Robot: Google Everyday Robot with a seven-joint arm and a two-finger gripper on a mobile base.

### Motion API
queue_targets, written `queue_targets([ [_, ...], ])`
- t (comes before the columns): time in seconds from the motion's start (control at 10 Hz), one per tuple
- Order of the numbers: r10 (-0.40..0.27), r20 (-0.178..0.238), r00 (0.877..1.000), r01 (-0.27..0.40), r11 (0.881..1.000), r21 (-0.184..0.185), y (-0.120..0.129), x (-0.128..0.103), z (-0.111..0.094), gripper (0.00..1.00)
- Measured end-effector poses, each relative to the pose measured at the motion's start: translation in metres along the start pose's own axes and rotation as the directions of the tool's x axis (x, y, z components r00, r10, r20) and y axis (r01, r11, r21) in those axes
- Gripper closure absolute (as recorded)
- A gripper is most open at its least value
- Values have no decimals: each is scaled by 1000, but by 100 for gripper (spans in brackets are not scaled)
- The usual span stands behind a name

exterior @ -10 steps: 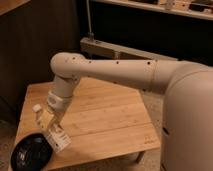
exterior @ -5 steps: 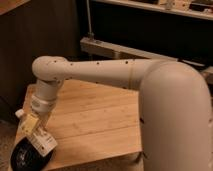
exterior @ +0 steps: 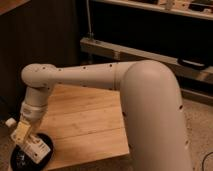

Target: Place the bottle in the ceramic bowl

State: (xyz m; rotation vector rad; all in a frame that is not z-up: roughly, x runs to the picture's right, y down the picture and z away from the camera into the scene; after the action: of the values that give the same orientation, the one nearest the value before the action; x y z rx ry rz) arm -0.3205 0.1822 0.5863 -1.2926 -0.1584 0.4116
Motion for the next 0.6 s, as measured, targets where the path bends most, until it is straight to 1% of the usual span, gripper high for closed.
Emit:
queue_targets([
  [0.2,-12,-22,1000,12,1000,-20,-1,-7,18,100],
  [0.4,-17,-28,999,16,999,-38,-7,-16,29,100],
  [0.5,-21,-39,999,19,999,-46,-11,-21,35,100],
  [0.6,-26,-56,998,23,998,-51,-13,-25,46,100],
])
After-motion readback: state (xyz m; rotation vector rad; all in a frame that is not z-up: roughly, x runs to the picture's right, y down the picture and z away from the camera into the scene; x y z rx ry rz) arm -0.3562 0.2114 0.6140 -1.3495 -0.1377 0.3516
